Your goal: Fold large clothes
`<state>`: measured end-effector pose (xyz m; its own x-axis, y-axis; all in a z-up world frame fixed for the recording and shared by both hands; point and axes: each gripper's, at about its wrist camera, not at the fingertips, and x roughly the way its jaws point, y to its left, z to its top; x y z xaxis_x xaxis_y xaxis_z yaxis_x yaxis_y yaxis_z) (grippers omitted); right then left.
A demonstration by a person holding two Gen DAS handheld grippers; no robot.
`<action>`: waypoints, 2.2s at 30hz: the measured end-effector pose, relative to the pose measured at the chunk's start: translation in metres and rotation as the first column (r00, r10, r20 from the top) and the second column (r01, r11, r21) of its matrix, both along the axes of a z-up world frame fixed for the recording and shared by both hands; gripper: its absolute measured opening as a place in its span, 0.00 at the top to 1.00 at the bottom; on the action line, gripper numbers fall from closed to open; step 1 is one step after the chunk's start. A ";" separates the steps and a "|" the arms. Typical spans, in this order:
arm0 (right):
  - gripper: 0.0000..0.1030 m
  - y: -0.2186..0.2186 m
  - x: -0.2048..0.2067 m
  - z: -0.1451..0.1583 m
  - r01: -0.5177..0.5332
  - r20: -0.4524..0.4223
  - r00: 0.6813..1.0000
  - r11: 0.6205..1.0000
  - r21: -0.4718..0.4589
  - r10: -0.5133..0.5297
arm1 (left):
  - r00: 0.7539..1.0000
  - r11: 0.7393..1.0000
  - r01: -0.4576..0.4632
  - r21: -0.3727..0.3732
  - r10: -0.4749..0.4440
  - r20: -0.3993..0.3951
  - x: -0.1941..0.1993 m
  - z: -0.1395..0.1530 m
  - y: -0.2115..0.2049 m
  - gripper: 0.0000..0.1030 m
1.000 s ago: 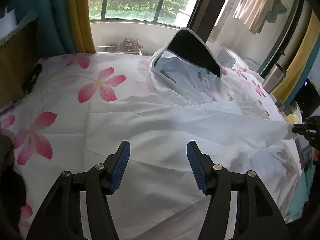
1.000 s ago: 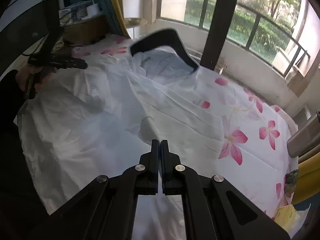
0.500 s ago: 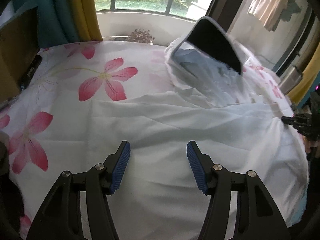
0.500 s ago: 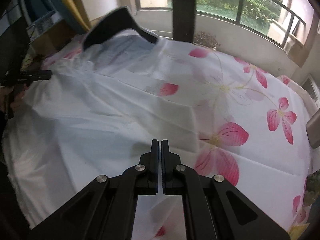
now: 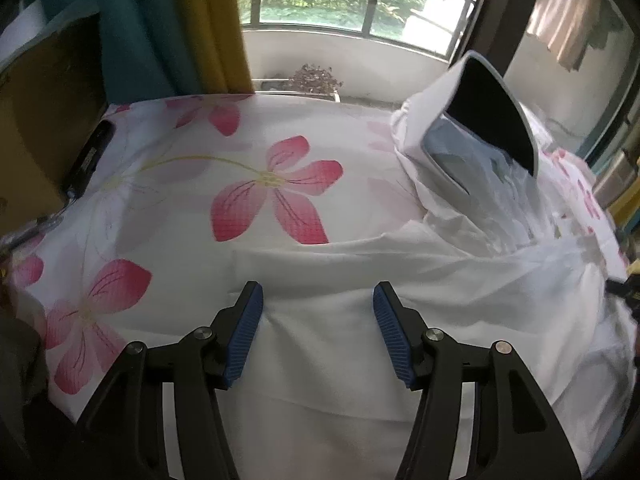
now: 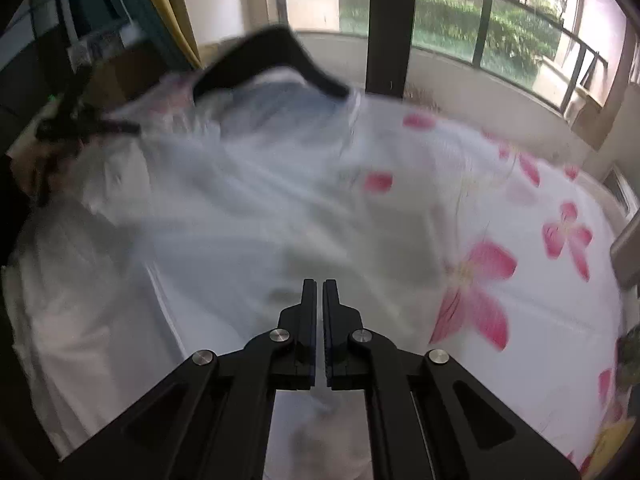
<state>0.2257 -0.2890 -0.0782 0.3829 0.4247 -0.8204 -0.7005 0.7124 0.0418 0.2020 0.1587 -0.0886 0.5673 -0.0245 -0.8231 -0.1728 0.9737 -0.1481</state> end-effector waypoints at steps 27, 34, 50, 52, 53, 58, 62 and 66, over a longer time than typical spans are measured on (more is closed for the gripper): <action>0.37 0.038 0.050 0.040 0.156 0.010 0.988 0.987 0.027 -0.156 | 0.959 0.967 0.237 0.090 -0.248 0.138 0.059 0.051 -0.046 0.40; 0.37 0.092 0.106 0.033 0.065 0.080 0.995 0.998 -0.018 -0.064 | 0.965 0.967 0.248 0.048 -0.251 0.068 0.106 0.027 -0.053 0.40; 0.96 0.119 0.158 0.005 -0.026 0.193 0.980 0.995 -0.100 0.045 | 0.973 0.972 0.229 0.048 -0.230 0.010 0.119 0.006 -0.033 0.40; 0.96 0.104 0.143 0.011 -0.006 0.215 0.976 0.993 -0.120 0.032 | 0.973 0.972 0.229 0.044 -0.230 0.009 0.120 0.006 -0.030 0.40; 0.96 0.100 0.135 0.012 -0.001 0.225 0.974 0.991 -0.132 0.031 | 0.973 0.972 0.232 0.032 -0.232 0.012 0.120 0.007 -0.028 0.40; 0.95 0.078 0.115 0.006 0.019 0.184 0.983 0.992 -0.126 0.005 | 0.956 0.957 0.291 0.012 -0.291 0.043 0.115 0.019 -0.034 0.40; 0.92 0.069 0.104 0.005 0.035 0.157 0.987 0.996 -0.080 -0.022 | 0.935 0.939 0.341 0.033 -0.343 0.090 0.100 0.050 -0.044 0.40; 0.74 0.071 0.097 0.009 0.003 0.113 0.994 0.999 -0.051 0.003 | 0.909 0.925 0.379 0.032 -0.378 0.176 0.091 0.083 -0.048 0.40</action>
